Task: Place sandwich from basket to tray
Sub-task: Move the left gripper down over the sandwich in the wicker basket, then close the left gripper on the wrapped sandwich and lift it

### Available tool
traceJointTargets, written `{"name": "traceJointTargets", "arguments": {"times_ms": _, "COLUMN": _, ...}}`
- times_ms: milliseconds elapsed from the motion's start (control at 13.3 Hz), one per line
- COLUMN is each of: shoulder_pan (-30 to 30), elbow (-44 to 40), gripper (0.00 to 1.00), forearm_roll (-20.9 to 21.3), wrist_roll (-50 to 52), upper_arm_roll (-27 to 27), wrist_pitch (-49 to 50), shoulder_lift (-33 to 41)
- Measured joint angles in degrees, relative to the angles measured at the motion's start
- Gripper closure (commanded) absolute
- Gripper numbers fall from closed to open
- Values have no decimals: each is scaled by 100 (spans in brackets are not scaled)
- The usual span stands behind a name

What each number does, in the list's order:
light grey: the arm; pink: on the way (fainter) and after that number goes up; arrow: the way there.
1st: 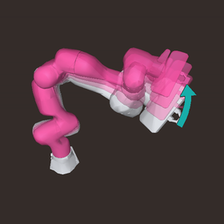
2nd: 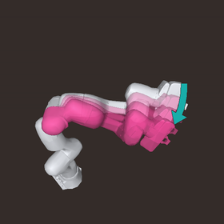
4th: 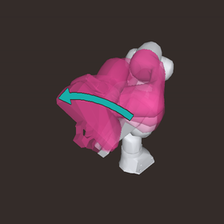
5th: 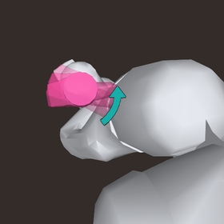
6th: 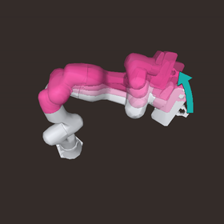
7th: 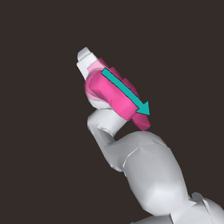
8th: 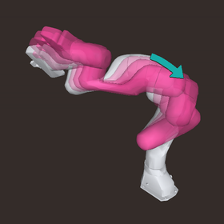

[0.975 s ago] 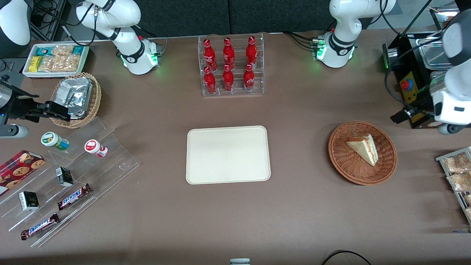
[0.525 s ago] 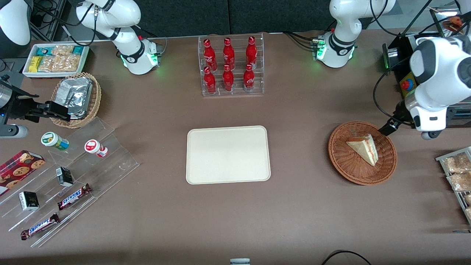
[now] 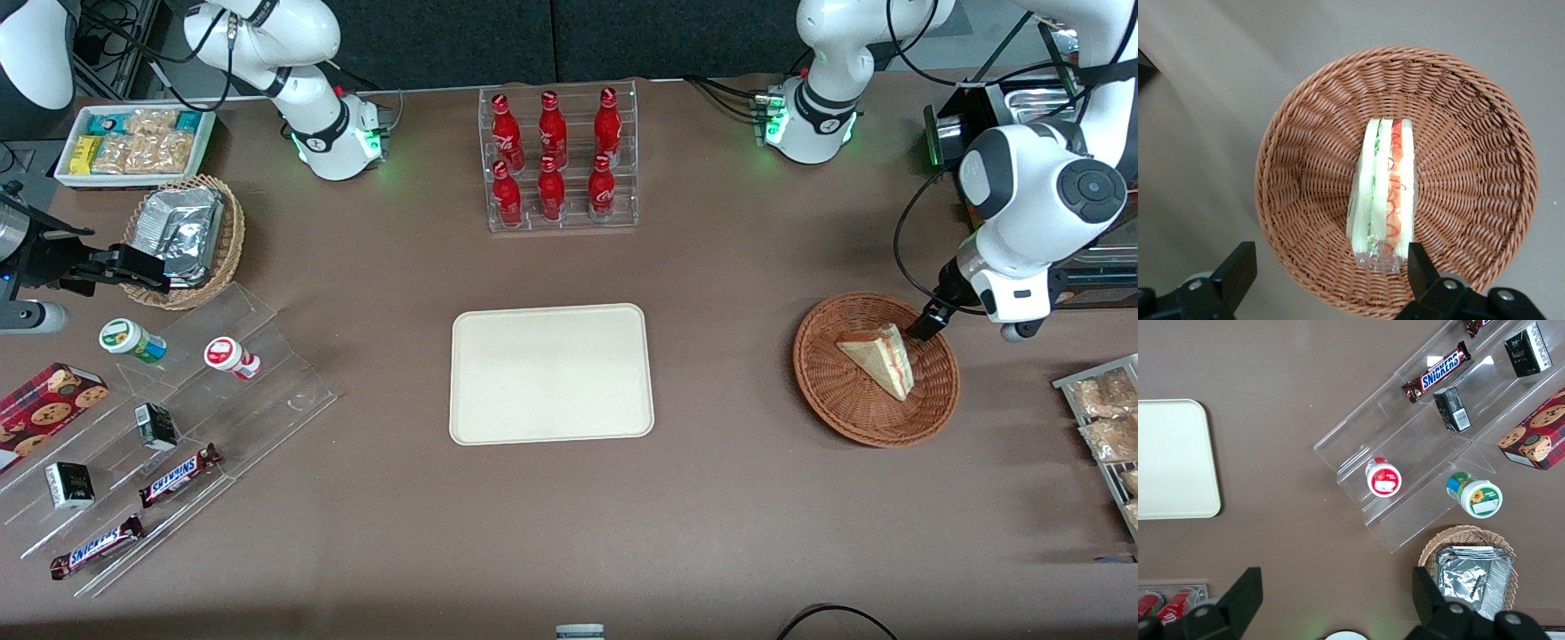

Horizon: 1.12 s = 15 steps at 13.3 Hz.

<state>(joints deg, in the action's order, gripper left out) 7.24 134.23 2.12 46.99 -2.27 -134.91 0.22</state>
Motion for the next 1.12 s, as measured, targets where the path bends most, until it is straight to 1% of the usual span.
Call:
{"name": "traceJointTargets", "arguments": {"times_ms": 375, "shoulder_pan": -82, "elbow": 16, "gripper": 0, "forearm_roll": -2, "wrist_roll": 568, "upper_arm_roll": -86, "wrist_pitch": -729, "shoulder_lift": -506}}
{"name": "traceJointTargets", "arguments": {"times_ms": 675, "shoulder_pan": -175, "elbow": 48, "gripper": 0, "forearm_roll": -1, "wrist_roll": 632, "upper_arm_roll": -108, "wrist_pitch": -883, "shoulder_lift": -668}}
{"name": "traceJointTargets", "arguments": {"times_ms": 975, "shoulder_pan": -279, "elbow": 340, "gripper": 0, "forearm_roll": -1, "wrist_roll": 632, "upper_arm_roll": -110, "wrist_pitch": -1402, "shoulder_lift": -793}}
{"name": "traceJointTargets", "arguments": {"times_ms": 1125, "shoulder_pan": -279, "elbow": 398, "gripper": 3, "forearm_roll": 8, "wrist_roll": 631, "upper_arm_roll": -109, "wrist_pitch": -1497, "shoulder_lift": -873}}
